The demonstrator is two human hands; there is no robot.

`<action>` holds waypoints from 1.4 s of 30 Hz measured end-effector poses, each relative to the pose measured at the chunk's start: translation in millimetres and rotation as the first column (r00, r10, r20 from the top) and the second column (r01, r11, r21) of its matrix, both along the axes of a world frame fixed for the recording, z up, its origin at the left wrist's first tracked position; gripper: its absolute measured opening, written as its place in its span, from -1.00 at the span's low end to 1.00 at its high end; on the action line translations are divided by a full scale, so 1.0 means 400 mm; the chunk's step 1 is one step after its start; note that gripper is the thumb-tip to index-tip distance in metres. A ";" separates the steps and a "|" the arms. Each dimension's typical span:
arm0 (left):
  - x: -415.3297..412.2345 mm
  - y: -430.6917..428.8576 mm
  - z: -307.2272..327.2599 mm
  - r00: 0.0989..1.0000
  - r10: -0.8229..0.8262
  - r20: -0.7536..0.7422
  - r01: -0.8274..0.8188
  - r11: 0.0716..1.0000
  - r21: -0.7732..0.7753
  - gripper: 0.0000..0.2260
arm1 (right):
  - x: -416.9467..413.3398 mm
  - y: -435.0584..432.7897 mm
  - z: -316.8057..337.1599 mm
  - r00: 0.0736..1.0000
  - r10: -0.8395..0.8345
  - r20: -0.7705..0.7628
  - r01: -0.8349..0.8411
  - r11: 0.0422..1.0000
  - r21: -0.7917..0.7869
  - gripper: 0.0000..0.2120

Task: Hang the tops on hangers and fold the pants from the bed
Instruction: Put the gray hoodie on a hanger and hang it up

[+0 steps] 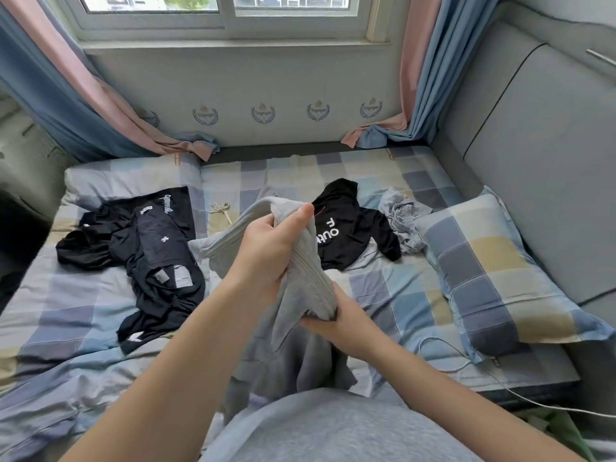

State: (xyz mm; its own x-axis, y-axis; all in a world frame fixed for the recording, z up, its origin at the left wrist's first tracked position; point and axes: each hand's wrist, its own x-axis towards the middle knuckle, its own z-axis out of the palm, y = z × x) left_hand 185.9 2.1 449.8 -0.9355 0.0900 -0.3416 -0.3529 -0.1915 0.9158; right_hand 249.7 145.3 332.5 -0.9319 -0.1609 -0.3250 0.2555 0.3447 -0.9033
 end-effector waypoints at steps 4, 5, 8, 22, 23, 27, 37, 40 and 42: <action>-0.008 -0.032 0.006 0.999 0.023 -0.040 -0.021 0.999 0.044 -0.69 | -0.042 0.031 -0.012 0.996 -0.070 -0.057 0.082 0.963 0.258 -0.98; -0.013 -0.041 0.002 0.998 0.033 -0.049 -0.031 0.998 0.057 -0.74 | -0.052 0.042 -0.008 0.994 -0.088 -0.067 0.102 0.961 0.257 -0.97; -0.037 -0.069 -0.027 0.996 0.065 -0.064 -0.062 0.997 0.046 -0.81 | -0.074 0.072 0.019 0.982 -0.187 -0.030 0.189 0.978 0.088 -0.97; 0.045 -0.044 -0.195 0.792 -0.583 0.182 0.610 0.742 -0.278 -0.41 | -0.167 0.109 0.194 0.686 -0.598 0.415 0.724 0.505 -0.469 -0.70; 0.054 -0.034 -0.201 0.774 -0.607 0.182 0.633 0.732 -0.251 -0.43 | -0.170 0.115 0.211 0.675 -0.605 0.422 0.729 0.460 -0.506 -0.75; 0.084 -0.003 -0.224 0.743 -0.636 0.207 0.669 0.712 -0.213 -0.31 | -0.179 0.142 0.262 0.633 -0.637 0.440 0.719 0.271 -0.640 -0.77; 0.092 0.073 -0.241 0.748 -0.506 0.429 0.489 0.858 0.160 -0.52 | -0.170 0.175 0.266 0.565 -0.696 0.444 0.671 0.073 -0.738 -0.81; 0.097 0.082 -0.264 0.836 -0.376 0.400 0.278 0.918 0.283 -0.65 | -0.163 0.180 0.256 0.549 -0.683 0.482 0.670 0.015 -0.742 -0.81; 0.090 0.076 -0.280 0.870 -0.223 0.441 0.129 0.964 0.234 -0.78 | -0.159 0.180 0.245 0.546 -0.672 0.500 0.677 0.003 -0.736 -0.80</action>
